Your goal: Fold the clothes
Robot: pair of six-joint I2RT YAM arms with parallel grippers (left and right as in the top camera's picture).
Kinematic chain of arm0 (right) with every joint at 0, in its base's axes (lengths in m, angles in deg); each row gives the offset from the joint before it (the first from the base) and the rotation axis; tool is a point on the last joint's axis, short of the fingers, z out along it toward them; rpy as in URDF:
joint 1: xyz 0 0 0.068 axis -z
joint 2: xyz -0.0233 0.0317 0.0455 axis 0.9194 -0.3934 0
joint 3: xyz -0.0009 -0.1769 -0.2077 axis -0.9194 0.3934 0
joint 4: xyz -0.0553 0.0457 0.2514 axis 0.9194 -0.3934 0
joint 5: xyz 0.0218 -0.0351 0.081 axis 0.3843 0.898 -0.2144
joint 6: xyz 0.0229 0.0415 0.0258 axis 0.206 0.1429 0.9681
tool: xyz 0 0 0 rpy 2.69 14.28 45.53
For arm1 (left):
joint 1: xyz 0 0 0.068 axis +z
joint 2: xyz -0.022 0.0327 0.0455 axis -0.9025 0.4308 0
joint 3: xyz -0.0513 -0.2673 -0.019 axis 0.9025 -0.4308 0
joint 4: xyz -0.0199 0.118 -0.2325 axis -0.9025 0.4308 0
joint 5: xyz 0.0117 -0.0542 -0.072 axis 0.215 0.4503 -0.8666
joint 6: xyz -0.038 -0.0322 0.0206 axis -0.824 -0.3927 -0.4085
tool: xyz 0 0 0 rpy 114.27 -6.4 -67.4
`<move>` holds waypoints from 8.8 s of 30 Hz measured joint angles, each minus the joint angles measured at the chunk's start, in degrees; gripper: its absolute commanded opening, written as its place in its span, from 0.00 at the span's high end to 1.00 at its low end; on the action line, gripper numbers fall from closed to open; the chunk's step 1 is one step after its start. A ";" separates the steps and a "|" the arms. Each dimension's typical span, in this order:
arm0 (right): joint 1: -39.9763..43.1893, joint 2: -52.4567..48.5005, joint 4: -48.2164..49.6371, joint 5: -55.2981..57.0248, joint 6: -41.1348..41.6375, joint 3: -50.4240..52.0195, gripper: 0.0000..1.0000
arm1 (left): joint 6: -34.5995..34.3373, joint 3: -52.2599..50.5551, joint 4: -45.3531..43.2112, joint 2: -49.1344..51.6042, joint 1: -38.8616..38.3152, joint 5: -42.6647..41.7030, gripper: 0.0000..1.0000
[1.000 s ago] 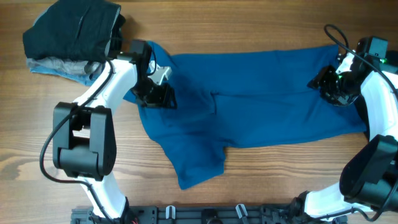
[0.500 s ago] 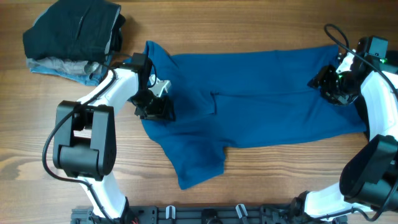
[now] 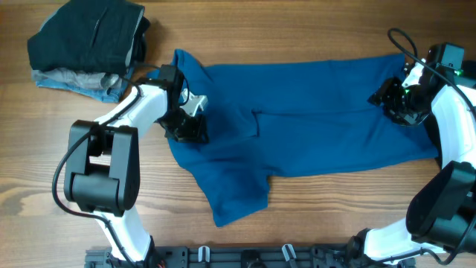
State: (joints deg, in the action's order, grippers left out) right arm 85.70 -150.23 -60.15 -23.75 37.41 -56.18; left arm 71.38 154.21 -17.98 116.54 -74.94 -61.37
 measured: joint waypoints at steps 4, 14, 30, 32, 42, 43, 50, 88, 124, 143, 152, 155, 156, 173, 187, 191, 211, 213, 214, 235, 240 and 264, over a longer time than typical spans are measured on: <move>0.00 0.00 0.20 0.00 0.00 0.00 0.44 | 0.11 -0.20 0.92 0.00 0.00 -0.02 0.96; 0.00 0.00 0.42 0.00 0.00 0.00 0.44 | -0.11 8.13 7.39 -0.02 0.00 -3.93 0.96; 0.00 0.00 0.15 0.00 0.00 0.00 0.44 | -3.69 12.37 18.99 -0.87 0.00 -13.38 0.96; 0.00 0.00 0.17 0.00 0.00 0.00 0.44 | -3.87 12.41 20.59 -1.05 0.00 -12.57 0.96; 0.00 0.00 0.15 0.00 0.22 0.00 0.44 | -4.04 12.41 21.75 -1.09 0.00 -8.35 0.96; 0.00 0.00 0.17 0.00 0.31 0.00 0.44 | -4.04 12.41 20.76 -1.09 0.00 -7.76 0.96; 0.00 0.00 0.50 0.00 1.11 0.00 0.43 | -4.04 12.46 9.49 -1.09 0.00 -5.64 0.96; 0.00 0.00 4.09 -0.20 1.29 0.00 0.36 | -0.37 11.13 0.94 -0.04 -3.08 0.92 0.33; 0.00 0.00 4.04 -0.20 1.29 0.00 0.35 | 1.01 7.08 -9.70 0.46 -21.53 11.26 0.53; 0.00 0.00 3.58 -0.20 1.29 0.00 0.34 | 1.64 7.63 -11.80 2.38 -21.42 13.03 0.96; 0.00 0.00 3.02 -0.20 1.29 0.00 0.34 | 1.62 9.90 -18.21 2.49 -19.08 13.68 0.96; 0.00 0.00 2.99 -0.20 1.29 0.00 0.34 | 1.62 9.90 -20.72 2.49 -18.38 13.86 0.68; 0.00 0.00 2.95 -0.20 1.29 0.00 0.34 | 1.64 9.90 -22.53 2.49 -18.23 14.01 0.66; 0.00 0.00 2.73 -0.85 1.31 0.00 0.34 | 0.92 13.05 -0.61 -1.92 -14.64 14.32 0.42; 0.00 0.00 2.73 -0.85 1.31 0.00 0.30 | -0.13 13.99 -6.54 3.61 -4.79 14.49 0.47; 0.00 0.00 2.75 -0.85 1.31 0.00 0.29 | -0.15 13.97 -6.97 5.70 -4.79 14.51 0.64; 0.00 0.00 3.28 -0.87 1.31 0.00 0.27 | -0.90 18.21 1.01 2.60 -4.79 16.55 0.80; 0.00 0.00 3.28 -0.85 1.31 0.00 0.27 | -0.96 18.25 1.31 2.23 -4.79 16.65 0.80; 0.00 0.00 3.28 -0.85 1.31 0.00 0.27 | -0.98 18.25 1.40 2.21 -4.79 16.65 0.79; 0.00 0.00 3.41 -0.87 1.31 0.00 0.27 | 0.37 12.76 -8.02 2.12 -4.79 16.70 0.68; 0.00 0.00 3.30 -0.87 1.31 0.00 0.27 | 1.22 12.50 -8.11 2.12 -4.79 17.44 0.55; 0.00 0.00 3.13 -0.87 1.31 0.00 0.26 | 3.21 11.80 -8.33 2.12 -4.79 17.97 0.70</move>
State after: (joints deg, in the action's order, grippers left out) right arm 85.70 -150.23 -57.02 -24.62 38.72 -56.18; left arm 74.60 166.02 -26.30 118.66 -79.73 -43.40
